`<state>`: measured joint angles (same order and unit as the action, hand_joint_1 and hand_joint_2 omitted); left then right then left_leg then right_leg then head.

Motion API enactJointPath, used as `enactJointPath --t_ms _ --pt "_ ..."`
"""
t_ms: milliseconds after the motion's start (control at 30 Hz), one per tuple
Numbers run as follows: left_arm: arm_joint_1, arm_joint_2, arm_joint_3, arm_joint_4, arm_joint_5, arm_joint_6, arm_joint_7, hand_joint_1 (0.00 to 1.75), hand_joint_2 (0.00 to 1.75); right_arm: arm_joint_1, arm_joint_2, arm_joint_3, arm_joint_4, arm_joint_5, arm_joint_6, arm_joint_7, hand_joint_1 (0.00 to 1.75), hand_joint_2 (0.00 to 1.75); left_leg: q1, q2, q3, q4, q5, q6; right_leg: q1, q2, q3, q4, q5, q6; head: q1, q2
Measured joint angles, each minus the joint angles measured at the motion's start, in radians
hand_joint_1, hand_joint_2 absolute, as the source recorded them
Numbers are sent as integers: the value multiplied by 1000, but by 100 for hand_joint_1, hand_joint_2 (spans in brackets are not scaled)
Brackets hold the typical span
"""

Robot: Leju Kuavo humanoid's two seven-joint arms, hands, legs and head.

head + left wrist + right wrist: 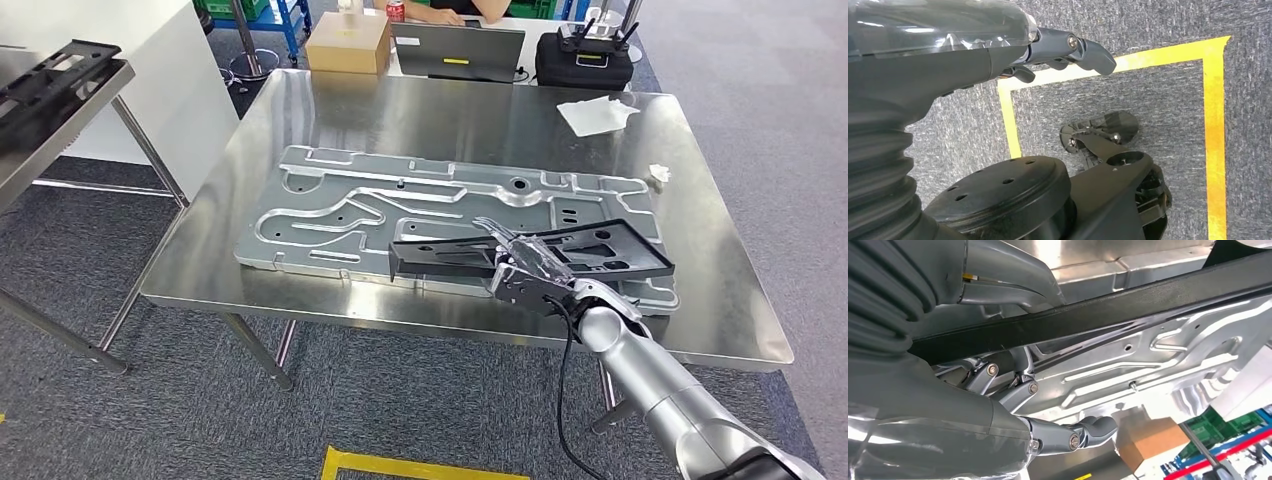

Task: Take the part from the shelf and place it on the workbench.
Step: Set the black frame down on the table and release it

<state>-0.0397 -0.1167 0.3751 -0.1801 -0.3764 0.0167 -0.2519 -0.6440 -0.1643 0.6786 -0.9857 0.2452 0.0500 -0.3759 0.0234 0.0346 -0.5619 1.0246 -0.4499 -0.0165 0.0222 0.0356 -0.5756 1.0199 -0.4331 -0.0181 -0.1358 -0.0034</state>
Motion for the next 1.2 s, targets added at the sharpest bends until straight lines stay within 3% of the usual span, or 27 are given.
enactJointPath --t_ms 333,1200 --pt "-5 0 2 0 -11 0 -10 0 175 -42 8 -17 113 -160 21 -62 0 0 1 0 8 -2 -7 -1 1 -1 8 0 -10 -2 0 0" --pt "-31 26 7 -8 -33 -22 -16 0 175 -56 34 -166 145 -248 -23 -131 0 0 -2 0 -6 -1 10 4 -2 -2 -2 -5 4 4 0 0"
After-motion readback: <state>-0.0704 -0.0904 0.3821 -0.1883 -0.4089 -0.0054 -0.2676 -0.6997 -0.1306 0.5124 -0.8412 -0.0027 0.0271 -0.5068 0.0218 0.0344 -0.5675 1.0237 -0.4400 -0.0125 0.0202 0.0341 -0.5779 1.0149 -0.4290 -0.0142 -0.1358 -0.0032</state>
